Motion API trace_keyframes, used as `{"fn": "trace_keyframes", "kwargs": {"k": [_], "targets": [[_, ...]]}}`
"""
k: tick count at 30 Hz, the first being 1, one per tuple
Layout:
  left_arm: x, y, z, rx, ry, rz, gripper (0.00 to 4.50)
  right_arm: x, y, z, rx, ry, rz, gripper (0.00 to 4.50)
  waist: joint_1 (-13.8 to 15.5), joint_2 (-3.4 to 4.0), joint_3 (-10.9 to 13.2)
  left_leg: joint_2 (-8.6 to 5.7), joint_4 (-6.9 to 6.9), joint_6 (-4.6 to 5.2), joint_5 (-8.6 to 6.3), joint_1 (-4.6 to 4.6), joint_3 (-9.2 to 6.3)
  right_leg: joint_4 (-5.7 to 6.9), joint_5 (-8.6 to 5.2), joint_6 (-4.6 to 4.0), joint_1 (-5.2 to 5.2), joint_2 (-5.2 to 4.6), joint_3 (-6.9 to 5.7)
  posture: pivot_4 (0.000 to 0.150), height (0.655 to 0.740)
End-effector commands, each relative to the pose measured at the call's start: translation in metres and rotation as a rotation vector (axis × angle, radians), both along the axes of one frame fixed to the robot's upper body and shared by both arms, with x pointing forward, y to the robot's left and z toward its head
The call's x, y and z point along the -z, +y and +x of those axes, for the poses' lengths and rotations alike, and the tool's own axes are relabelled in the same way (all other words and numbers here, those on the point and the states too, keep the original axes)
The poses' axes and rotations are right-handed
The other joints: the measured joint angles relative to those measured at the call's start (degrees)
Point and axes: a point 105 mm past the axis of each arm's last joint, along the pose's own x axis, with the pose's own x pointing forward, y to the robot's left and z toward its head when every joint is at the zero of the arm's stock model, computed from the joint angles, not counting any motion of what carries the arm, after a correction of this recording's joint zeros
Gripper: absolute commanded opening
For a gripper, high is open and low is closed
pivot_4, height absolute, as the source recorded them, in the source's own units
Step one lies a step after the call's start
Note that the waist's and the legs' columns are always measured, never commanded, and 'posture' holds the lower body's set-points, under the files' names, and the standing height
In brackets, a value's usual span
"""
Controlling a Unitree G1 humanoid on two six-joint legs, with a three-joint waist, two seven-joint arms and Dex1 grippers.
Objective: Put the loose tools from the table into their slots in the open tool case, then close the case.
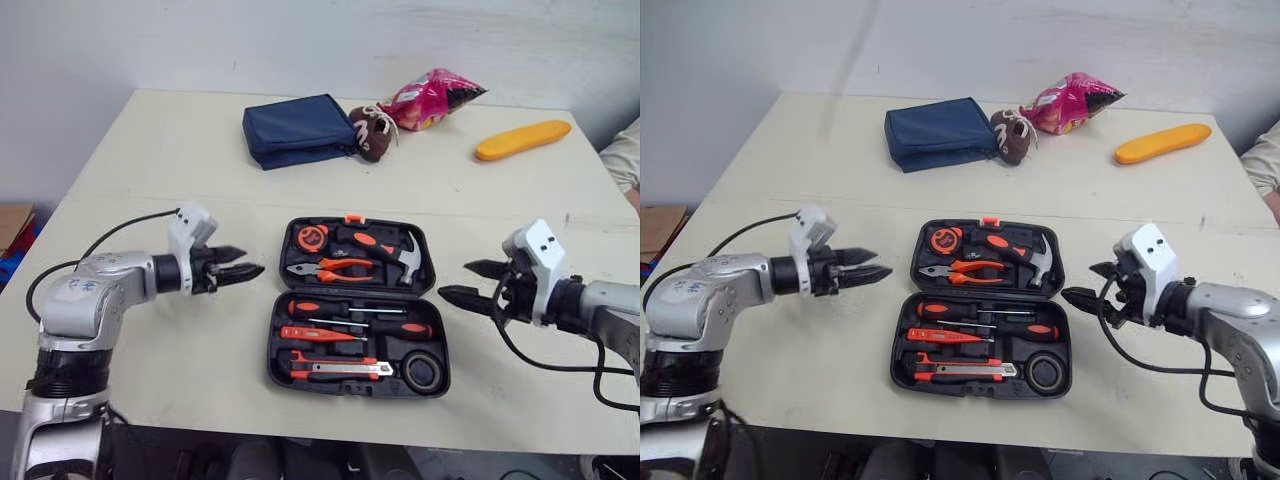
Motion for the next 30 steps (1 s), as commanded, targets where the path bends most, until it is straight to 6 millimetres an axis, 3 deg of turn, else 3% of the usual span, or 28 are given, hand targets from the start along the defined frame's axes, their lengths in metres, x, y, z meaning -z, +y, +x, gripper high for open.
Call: {"fn": "trace_keyframes", "kwargs": {"k": [1, 6, 12, 14, 16, 22, 30], "targets": [[0.003, -0.003, 0.008, -0.094, 0.049, -0.01, 3.45, -0.001, 0.004, 0.008, 0.085, 0.025, -0.01, 4.38, -0.12, 0.01, 0.0, 0.01, -0.01, -0.01, 0.01, -0.02, 0.04, 0.02, 0.0, 0.0, -0.06, 0.0, 0.02, 0.15, 0.74], [0.011, -0.016, 0.015, -0.125, 0.094, -0.051, 3.45, 0.007, 0.007, 0.021, 0.155, 0.052, -0.009, 4.38, -0.04, 0.01, 0.0, 0.04, 0.06, -0.08, 0.06, -0.71, 0.15, 0.26, 0.0, -0.01, -0.9, 0.01, 0.06, 0.15, 0.74], [0.016, -0.025, 0.017, -0.135, 0.109, -0.072, 3.45, 0.015, 0.012, 0.036, 0.19, 0.075, 0.017, 4.38, -0.19, 0.0, 0.0, 0.03, 0.11, -0.09, 0.13, -0.63, 0.34, 0.5, -0.01, -0.02, -0.98, 0.02, 0.19, 0.15, 0.74], [0.014, -0.027, 0.018, -0.13, 0.101, -0.085, 3.46, 0.017, 0.014, 0.038, 0.192, 0.069, 0.018, 3.85, -0.17, 0.01, 0.0, 0.03, 0.09, -0.14, 0.16, -0.6, 0.33, 0.53, -0.01, -0.02, -0.99, 0.03, 0.19, 0.15, 0.74], [0.014, -0.027, 0.019, -0.12, 0.084, -0.072, 2.9, 0.019, 0.015, 0.037, 0.189, 0.075, 0.015, 2.98, -0.2, 0.01, 0.0, 0.03, 0.07, -0.14, 0.16, -0.6, 0.34, 0.52, -0.01, -0.03, -1.0, 0.04, 0.18, 0.15, 0.74], [0.021, -0.03, 0.015, -0.086, 0.083, -0.036, 0.18, 0.025, 0.013, 0.037, 0.205, 0.078, -0.009, 0.0, -0.16, 0.03, -0.04, 0.02, 0.09, -0.14, 0.16, -0.55, 0.36, 0.52, -0.01, -0.03, -0.95, 0.01, 0.19, 0.15, 0.74], [0.021, -0.034, 0.015, -0.033, 0.013, 0.004, 0.05, 0.018, 0.019, 0.038, 0.2, 0.047, 0.003, 0.0, -0.16, 0.05, -0.07, 0.0, 0.07, -0.14, 0.2, -0.46, 0.36, 0.54, 0.0, -0.03, -0.87, 0.01, 0.2, 0.15, 0.74]]}}
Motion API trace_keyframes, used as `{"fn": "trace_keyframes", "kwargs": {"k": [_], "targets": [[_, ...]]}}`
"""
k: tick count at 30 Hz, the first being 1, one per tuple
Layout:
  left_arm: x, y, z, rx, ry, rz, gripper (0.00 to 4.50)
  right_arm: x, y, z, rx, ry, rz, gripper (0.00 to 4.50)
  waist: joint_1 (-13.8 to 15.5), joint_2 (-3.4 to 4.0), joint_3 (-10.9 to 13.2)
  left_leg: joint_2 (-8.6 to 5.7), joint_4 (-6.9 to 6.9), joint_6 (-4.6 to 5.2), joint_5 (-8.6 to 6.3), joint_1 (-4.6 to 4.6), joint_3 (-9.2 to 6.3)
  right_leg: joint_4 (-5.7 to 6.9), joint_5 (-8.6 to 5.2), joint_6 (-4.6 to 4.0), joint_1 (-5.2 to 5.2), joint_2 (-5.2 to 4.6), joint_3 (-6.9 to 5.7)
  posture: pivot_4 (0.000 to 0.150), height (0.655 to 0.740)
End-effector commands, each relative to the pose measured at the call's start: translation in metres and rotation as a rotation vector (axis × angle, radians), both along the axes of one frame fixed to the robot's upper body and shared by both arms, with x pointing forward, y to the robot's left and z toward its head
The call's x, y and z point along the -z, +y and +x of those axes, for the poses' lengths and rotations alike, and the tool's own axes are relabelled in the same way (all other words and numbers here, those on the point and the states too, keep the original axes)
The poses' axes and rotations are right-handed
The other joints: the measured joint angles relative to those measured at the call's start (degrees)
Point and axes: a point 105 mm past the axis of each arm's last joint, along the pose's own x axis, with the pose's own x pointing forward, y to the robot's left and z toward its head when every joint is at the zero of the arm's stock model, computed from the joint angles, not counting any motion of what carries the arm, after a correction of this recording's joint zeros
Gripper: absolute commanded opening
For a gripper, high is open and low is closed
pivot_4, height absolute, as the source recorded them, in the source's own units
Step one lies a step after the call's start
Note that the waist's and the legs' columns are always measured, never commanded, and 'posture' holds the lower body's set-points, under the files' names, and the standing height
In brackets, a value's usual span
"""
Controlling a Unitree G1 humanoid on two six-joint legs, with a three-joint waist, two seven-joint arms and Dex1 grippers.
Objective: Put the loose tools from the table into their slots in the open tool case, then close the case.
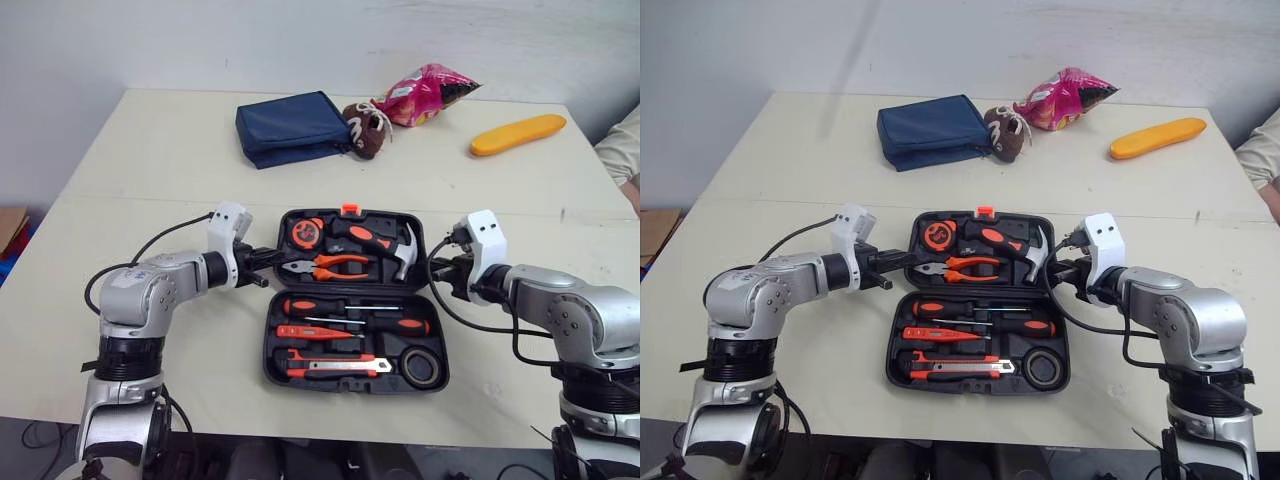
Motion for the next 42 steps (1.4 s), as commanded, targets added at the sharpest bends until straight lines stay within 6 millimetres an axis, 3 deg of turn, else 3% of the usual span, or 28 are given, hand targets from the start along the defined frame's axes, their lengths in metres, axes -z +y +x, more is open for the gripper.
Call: {"fn": "trace_keyframes", "kwargs": {"k": [1, 6, 11, 15, 19, 24, 30, 31, 34, 35, 39, 40, 41, 42], "targets": [[0.001, -0.004, -0.001, 0.038, -0.043, 0.032, 0.05, -0.011, 0.002, 0.0, -0.001, -0.053, -0.015, 0.0, 0.0, 0.0, 0.0, 0.0, 0.0, 0.0, 0.0, 0.0, 0.0, 0.0, 0.0, 0.0, 0.0, 0.0, 0.0, 0.15, 0.74], [-0.052, -0.007, 0.016, 0.046, -0.354, 0.04, 0.05, -0.048, 0.005, 0.01, 0.012, -0.304, -0.047, 0.0, 0.02, 0.0, 0.03, -0.01, 0.02, 0.02, 0.03, -0.11, 0.01, 0.02, 0.01, 0.0, -0.1, 0.0, 0.01, 0.15, 0.74], [-0.082, -0.011, 0.021, 0.072, -0.612, 0.079, 0.05, -0.068, 0.008, 0.013, 0.003, -0.473, -0.072, 0.0, -0.02, 0.03, 0.05, 0.0, -0.14, 0.01, 0.02, -0.32, 0.21, -0.02, 0.01, 0.0, -0.44, 0.04, 0.13, 0.15, 0.74], [-0.08, -0.015, 0.02, 0.105, -0.711, 0.134, 0.05, -0.071, 0.006, 0.012, -0.009, -0.583, -0.168, 0.0, -0.02, 0.03, 0.05, 0.01, -0.23, 0.01, 0.0, -0.38, 0.34, -0.06, 0.01, 0.0, -0.58, 0.05, 0.27, 0.15, 0.74], [-0.061, -0.009, 0.014, 0.081, -0.876, 0.267, 0.05, -0.051, -0.002, 0.007, 0.019, -0.704, -0.314, 0.0, -0.06, 0.03, 0.05, 0.0, -0.29, 0.02, 0.0, -0.4, 0.39, -0.15, 0.01, 0.0, -0.61, 0.05, 0.33, 0.15, 0.74], [-0.048, 0.002, 0.006, 0.03, -0.993, 0.338, 0.05, -0.043, -0.006, -0.003, -0.005, -0.877, -0.424, 0.0, -0.13, 0.03, 0.05, 0.02, -0.13, 0.04, -0.01, -0.34, 0.53, 0.05, 0.03, 0.03, -0.63, 0.08, 0.49, 0.15, 0.74], [-0.041, 0.013, -0.002, -0.026, -0.981, 0.341, 0.05, -0.039, -0.01, -0.016, -0.011, -0.939, -0.427, 0.0, -0.1, 0.03, 0.05, 0.01, -0.07, 0.08, 0.02, -0.16, 0.68, 0.29, 0.04, 0.05, -0.6, 0.1, 0.68, 0.15, 0.74], [-0.04, 0.016, -0.005, -0.044, -0.948, 0.314, 0.0, -0.04, -0.008, -0.023, -0.023, -0.953, -0.396, 0.63, -0.12, 0.03, 0.05, 0.02, -0.11, 0.07, 0.02, -0.15, 0.68, 0.28, 0.04, 0.05, -0.6, 0.11, 0.68, 0.15, 0.74], [-0.042, 0.022, -0.02, -0.054, -0.847, 0.209, 0.0, -0.044, 0.0, -0.044, -0.115, -0.955, -0.337, 1.53, -0.43, 0.03, 0.05, 0.07, -0.17, 0.04, -0.01, -0.13, 0.7, 0.27, 0.03, 0.03, -0.6, 0.14, 0.69, 0.15, 0.74], [-0.044, 0.022, -0.029, -0.044, -0.81, 0.172, 0.71, -0.048, 0.001, -0.051, -0.134, -0.961, -0.336, 2.07, -0.69, 0.03, 0.05, 0.11, -0.18, 0.03, -0.01, -0.11, 0.71, 0.28, 0.03, 0.03, -0.6, 0.17, 0.71, 0.15, 0.74], [-0.033, 0.019, -0.059, 0.05, -0.574, 0.066, 2.25, -0.044, 0.001, -0.071, -0.209, -0.838, -0.269, 3.9, -1.27, 0.03, 0.05, 0.16, -0.13, -0.03, 0.02, 0.11, 0.54, 0.35, 0.02, 0.02, -0.33, 0.19, 0.64, 0.15, 0.74], [-0.034, 0.022, -0.075, 0.1, -0.538, 0.053, 2.7, -0.039, 0.006, -0.085, -0.301, -0.755, -0.221, 4.38, -1.31, 0.02, 0.06, 0.15, -0.13, -0.03, 0.02, 0.22, 0.45, 0.32, 0.02, 0.02, -0.16, 0.19, 0.6, 0.15, 0.74], [-0.031, 0.037, -0.093, 0.115, -0.396, 0.001, 3.06, -0.029, 0.008, -0.108, -0.429, -0.608, -0.191, 4.5, -1.36, 0.03, 0.06, 0.14, -0.14, -0.03, 0.0, 0.35, 0.44, 0.28, 0.01, 0.0, -0.02, 0.19, 0.6, 0.15, 0.74], [-0.034, 0.051, -0.11, 0.139, -0.322, -0.03, 3.06, -0.023, 0.01, -0.13, -0.533, -0.478, -0.136, 4.5, -1.46, 0.04, 0.08, 0.09, -0.22, -0.02, -0.01, 0.38, 0.44, 0.25, -0.02, -0.02, 0.0, 0.17, 0.62, 0.15, 0.74]]}}
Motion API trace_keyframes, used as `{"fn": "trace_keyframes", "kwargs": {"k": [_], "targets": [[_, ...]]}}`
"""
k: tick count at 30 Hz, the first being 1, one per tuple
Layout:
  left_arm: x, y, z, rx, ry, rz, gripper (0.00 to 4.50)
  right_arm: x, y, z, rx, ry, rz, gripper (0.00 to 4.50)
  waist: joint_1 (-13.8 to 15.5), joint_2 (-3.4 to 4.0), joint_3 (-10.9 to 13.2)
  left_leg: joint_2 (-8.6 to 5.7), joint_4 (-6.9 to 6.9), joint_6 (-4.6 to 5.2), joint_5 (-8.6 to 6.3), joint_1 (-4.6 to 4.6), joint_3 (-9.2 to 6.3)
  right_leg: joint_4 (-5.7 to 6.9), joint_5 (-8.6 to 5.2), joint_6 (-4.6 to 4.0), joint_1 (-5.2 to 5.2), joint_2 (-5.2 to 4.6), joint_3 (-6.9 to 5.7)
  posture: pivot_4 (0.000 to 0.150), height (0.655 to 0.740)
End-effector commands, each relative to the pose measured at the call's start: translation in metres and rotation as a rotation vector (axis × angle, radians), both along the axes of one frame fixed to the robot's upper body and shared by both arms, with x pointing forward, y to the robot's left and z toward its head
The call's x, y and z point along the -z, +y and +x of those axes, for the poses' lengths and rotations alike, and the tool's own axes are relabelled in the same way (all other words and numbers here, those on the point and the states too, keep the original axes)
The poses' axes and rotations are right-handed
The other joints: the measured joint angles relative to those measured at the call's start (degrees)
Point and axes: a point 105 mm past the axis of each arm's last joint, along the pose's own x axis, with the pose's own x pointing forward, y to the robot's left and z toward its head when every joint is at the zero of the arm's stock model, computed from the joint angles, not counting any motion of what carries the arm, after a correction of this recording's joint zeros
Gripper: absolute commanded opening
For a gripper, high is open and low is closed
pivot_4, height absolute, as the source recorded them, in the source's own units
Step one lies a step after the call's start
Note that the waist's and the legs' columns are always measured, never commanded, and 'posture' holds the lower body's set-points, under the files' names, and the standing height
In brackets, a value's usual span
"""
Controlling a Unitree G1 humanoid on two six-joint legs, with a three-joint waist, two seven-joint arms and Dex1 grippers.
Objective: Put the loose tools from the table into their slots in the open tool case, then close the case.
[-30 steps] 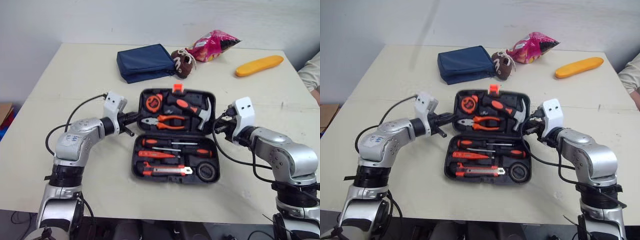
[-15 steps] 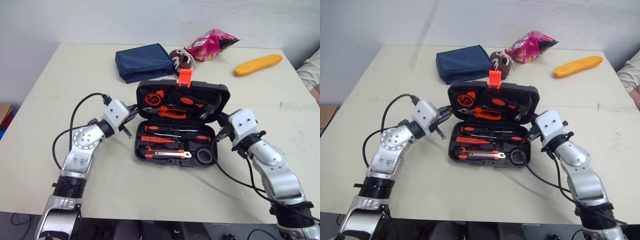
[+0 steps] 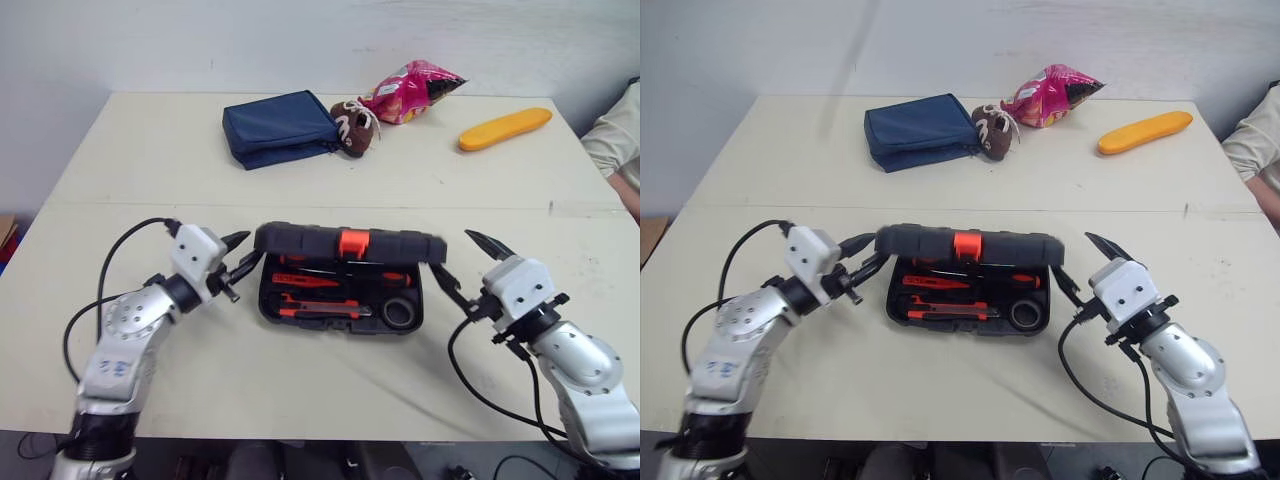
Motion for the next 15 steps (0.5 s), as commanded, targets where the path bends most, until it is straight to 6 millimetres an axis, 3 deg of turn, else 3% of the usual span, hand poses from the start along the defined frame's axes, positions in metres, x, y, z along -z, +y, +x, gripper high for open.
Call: {"fn": "trace_keyframes", "kwargs": {"k": [1, 3, 6, 8, 11, 14, 15], "targets": [[-0.019, 0.035, -0.053, 0.097, 0.256, -0.1, 3.06, 0.002, 0.012, -0.065, -0.308, 0.372, 0.02, 4.5, -0.12, -0.06, 0.06, 0.02, -0.14, -0.03, -0.04, 0.11, -0.05, -0.04, -0.1, -0.06, 0.08, 0.02, -0.02, 0.15, 0.74], [-0.025, 0.053, -0.064, 0.099, 0.329, -0.121, 3.06, 0.003, 0.009, -0.078, -0.344, 0.483, 0.051, 4.5, -0.22, -0.42, 0.17, 0.09, -0.15, -0.09, -0.06, 0.23, -0.16, -0.05, -0.17, -0.15, 0.23, 0.04, -0.16, 0.15, 0.74], [-0.03, 0.07, -0.057, 0.042, 0.338, -0.089, 3.06, 0.007, 0.004, -0.08, -0.332, 0.58, 0.086, 4.5, -0.15, -0.49, 0.2, 0.07, -0.24, -0.01, -0.14, 0.87, -0.52, -0.64, -0.15, -0.22, 1.17, -0.03, -0.62, 0.15, 0.74], [-0.034, 0.077, -0.035, -0.001, 0.267, -0.052, 3.06, 0.016, 0.007, -0.084, -0.366, 0.607, 0.036, 4.5, 0.57, -0.47, 0.17, -0.1, -0.8, 0.17, -0.32, 1.57, -0.57, -1.43, -0.1, -0.34, 2.06, -0.2, -0.73, 0.15, 0.74], [-0.036, 0.072, -0.006, -0.001, 0.188, -0.01, 3.06, 0.022, 0.013, -0.078, -0.364, 0.598, 0.036, 4.5, 1.64, -0.56, 0.14, -0.17, -0.88, 0.18, -0.28, 1.39, -0.72, -1.8, -0.16, -0.95, 2.11, -0.21, -0.85, 0.15, 0.74], [-0.027, 0.06, 0.026, 0.013, 0.145, 0.057, 2.25, 0.026, 0.022, -0.075, -0.395, 0.589, 0.033, 3.66, 1.81, -0.53, 0.1, -0.15, -0.83, 0.19, -0.29, 1.18, -0.6, -1.85, 0.27, -0.31, 1.97, -0.25, -0.83, 0.15, 0.74], [-0.024, 0.055, 0.036, 0.021, 0.139, 0.08, 1.72, 0.027, 0.024, -0.074, -0.403, 0.589, 0.029, 3.1, 1.98, -0.52, 0.1, -0.17, -0.84, 0.21, -0.3, 1.13, -0.61, -1.9, 0.26, -0.31, 1.95, -0.25, -0.84, 0.15, 0.74]]}}
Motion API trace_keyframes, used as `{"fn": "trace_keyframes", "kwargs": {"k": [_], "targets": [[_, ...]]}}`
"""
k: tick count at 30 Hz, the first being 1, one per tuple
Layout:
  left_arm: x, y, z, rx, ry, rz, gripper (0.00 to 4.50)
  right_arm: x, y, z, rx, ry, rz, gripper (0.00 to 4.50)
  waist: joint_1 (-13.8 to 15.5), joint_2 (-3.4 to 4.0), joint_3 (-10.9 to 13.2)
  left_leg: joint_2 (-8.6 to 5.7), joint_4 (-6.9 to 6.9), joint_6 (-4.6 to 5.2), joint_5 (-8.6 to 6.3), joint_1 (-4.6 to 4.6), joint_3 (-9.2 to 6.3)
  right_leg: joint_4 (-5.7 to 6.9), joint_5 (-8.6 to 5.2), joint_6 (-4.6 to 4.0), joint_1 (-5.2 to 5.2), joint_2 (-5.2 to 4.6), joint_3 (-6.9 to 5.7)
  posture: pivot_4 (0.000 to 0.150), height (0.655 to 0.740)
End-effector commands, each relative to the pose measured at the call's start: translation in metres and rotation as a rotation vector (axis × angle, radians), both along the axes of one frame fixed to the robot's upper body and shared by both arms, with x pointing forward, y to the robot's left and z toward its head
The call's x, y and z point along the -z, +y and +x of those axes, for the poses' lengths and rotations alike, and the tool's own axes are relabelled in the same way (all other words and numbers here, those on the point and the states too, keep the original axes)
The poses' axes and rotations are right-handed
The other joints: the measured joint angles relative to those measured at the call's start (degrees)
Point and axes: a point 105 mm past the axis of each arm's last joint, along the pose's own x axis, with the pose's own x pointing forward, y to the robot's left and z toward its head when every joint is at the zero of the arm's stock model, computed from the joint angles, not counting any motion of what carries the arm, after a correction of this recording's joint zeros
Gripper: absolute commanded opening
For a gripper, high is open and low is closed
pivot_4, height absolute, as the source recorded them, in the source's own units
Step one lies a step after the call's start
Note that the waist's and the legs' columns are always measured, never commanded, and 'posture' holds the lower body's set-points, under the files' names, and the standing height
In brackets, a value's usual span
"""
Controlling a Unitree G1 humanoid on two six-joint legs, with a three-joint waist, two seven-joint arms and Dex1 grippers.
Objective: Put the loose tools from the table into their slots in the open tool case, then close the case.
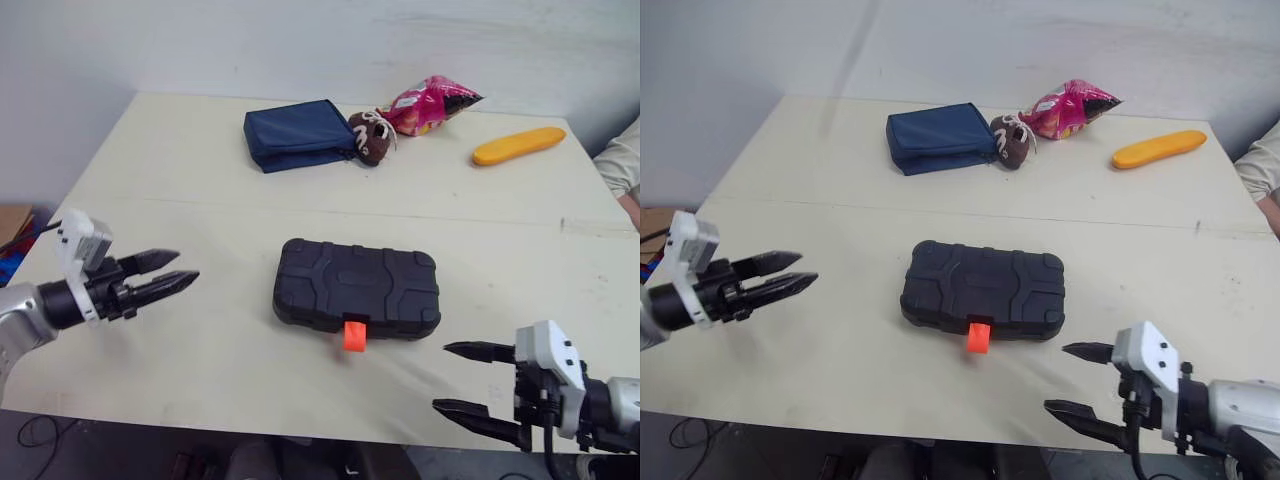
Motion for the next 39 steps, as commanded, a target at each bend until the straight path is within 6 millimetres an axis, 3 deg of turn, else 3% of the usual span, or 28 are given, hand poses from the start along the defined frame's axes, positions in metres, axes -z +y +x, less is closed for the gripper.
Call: {"fn": "trace_keyframes", "kwargs": {"k": [1, 4, 7, 12, 18, 25, 30, 33, 36, 39], "targets": [[0.011, -0.016, 0.029, 0.04, -0.03, 0.081, 1.39, 0.003, 0.01, 0.0, -0.041, -0.014, -0.007, 2.7, 0.42, 0.0, 0.0, 0.02, 0.01, 0.0, 0.0, -0.07, 0.03, -0.03, -0.01, 0.0, -0.07, 0.02, 0.0, 0.15, 0.74], [0.011, -0.031, 0.049, 0.083, -0.054, 0.093, 0.03, 0.008, 0.014, 0.004, -0.05, -0.018, -0.019, 1.19, 0.65, -0.03, -0.05, 0.1, 0.23, -0.02, 0.0, -0.78, 0.18, 0.11, -0.04, 0.06, -0.88, 0.13, 0.08, 0.15, 0.74], [0.002, -0.061, 0.089, 0.088, -0.109, 0.045, 0.0, 0.017, 0.017, 0.01, -0.07, -0.02, -0.019, 0.01, 1.38, -0.09, -0.04, 0.2, 0.94, -0.07, -0.04, -1.69, 0.27, 0.75, -0.17, 0.22, -1.86, 0.24, 0.06, 0.15, 0.74], [0.023, -0.092, 0.107, 0.199, -0.119, 0.157, 0.0, 0.023, 0.015, 0.02, -0.053, -0.045, -0.047, 0.01, 1.12, -0.06, -0.02, 0.11, 1.38, 0.03, 0.02, -1.74, 0.42, 1.15, -0.11, 0.32, -1.95, 0.2, 0.17, 0.15, 0.74], [0.044, -0.112, 0.114, 0.296, -0.072, 0.209, 0.0, 0.022, 0.017, 0.027, -0.044, -0.083, -0.056, 0.01, 0.49, -0.04, -0.02, 0.16, 1.52, 0.07, 0.07, -1.55, 0.59, 1.52, -0.02, 0.48, -1.97, 0.27, 0.22, 0.15, 0.74], [0.047, -0.123, 0.111, 0.395, -0.075, 0.222, 0.0, 0.023, 0.013, 0.045, 0.026, -0.148, -0.085, 0.01, 1.13, -0.04, -0.02, 0.13, 1.61, 0.09, 0.05, -1.64, 0.57, 1.52, -0.02, 0.47, -1.99, 0.2, 0.2, 0.15, 0.74], [0.054, -0.128, 0.085, 0.558, -0.042, 0.191, 0.0, 0.022, -0.005, 0.069, 0.139, -0.238, -0.149, 0.01, 1.1, -0.03, -0.02, 0.13, 1.67, 0.1, 0.05, -1.65, 0.56, 1.57, -0.02, 0.47, -2.0, 0.2, 0.17, 0.15, 0.74], [0.055, -0.13, 0.064, 0.647, 0.003, 0.139, 0.0, 0.021, -0.008, 0.072, 0.131, -0.273, -0.192, 0.01, 1.01, -0.01, -0.01, 0.13, 1.68, 0.1, 0.05, -1.64, 0.61, 1.64, -0.02, 0.47, -2.03, 0.18, 0.17, 0.15, 0.74], [0.058, -0.13, 0.053, 0.671, 0.015, 0.147, 0.0, 0.02, -0.01, 0.074, 0.135, -0.285, -0.199, 0.01, 1.02, 0.0, 0.0, 0.18, 1.71, 0.1, 0.05, -1.65, 0.56, 1.7, -0.03, 0.45, -2.04, 0.19, 0.22, 0.15, 0.74], [0.061, -0.133, 0.037, 0.687, 0.011, 0.14, 0.0, 0.019, -0.022, 0.089, 0.217, -0.335, -0.255, 0.01, 0.69, 0.01, 0.0, 0.19, 1.78, 0.1, 0.05, -1.64, 0.55, 1.77, -0.04, 0.44, -2.03, 0.2, 0.43, 0.15, 0.74]]}}
